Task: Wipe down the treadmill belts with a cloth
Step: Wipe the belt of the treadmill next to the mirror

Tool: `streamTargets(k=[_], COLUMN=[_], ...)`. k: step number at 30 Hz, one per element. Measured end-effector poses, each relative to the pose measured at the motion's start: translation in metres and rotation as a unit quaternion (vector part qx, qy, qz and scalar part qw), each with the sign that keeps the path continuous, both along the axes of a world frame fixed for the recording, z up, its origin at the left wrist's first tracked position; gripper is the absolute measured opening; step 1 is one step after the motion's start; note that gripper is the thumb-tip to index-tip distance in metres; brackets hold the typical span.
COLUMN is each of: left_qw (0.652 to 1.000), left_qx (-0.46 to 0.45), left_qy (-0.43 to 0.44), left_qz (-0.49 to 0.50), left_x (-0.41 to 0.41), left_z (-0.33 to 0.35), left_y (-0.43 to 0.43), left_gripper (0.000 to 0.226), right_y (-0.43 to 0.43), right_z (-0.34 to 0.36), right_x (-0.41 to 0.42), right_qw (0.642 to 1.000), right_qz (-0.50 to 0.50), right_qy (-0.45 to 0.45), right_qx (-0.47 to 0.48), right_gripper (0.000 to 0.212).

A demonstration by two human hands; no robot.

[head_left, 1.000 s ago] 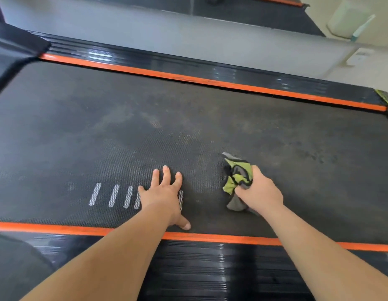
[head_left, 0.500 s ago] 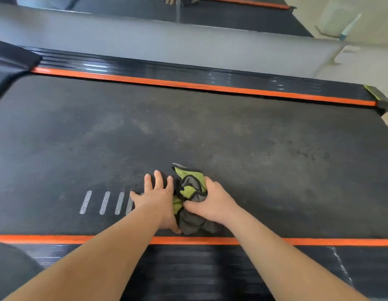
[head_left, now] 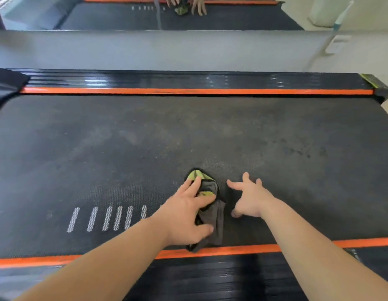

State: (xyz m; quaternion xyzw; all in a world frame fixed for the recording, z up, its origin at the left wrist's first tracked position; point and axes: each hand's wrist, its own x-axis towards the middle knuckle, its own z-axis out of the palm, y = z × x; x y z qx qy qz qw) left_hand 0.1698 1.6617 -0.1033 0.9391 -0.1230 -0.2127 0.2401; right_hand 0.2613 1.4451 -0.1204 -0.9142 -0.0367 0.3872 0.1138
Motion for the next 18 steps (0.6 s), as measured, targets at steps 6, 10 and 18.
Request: streamTargets(k=[6, 10, 18], left_qw=[0.987, 0.983, 0.949], left_qx=[0.151, 0.173, 0.188], left_qy=[-0.039, -0.065, -0.053], left_qz=[-0.026, -0.025, 0.247], left_x=[0.018, 0.04, 0.071], left_z=[-0.018, -0.02, -0.037], left_y=[-0.019, -0.01, -0.02], left_gripper=[0.08, 0.062, 0.065], right_y=[-0.013, -0.007, -0.009], right_z=[0.002, -0.007, -0.006], right_x=[0.007, 0.002, 0.007], right_qw=[0.999, 0.997, 0.997], right_qz=[0.025, 0.045, 0.051], right_qy=[-0.021, -0.028, -0.01], right_qx=[-0.015, -0.055, -0.048], right_gripper=[0.092, 0.101, 0.103])
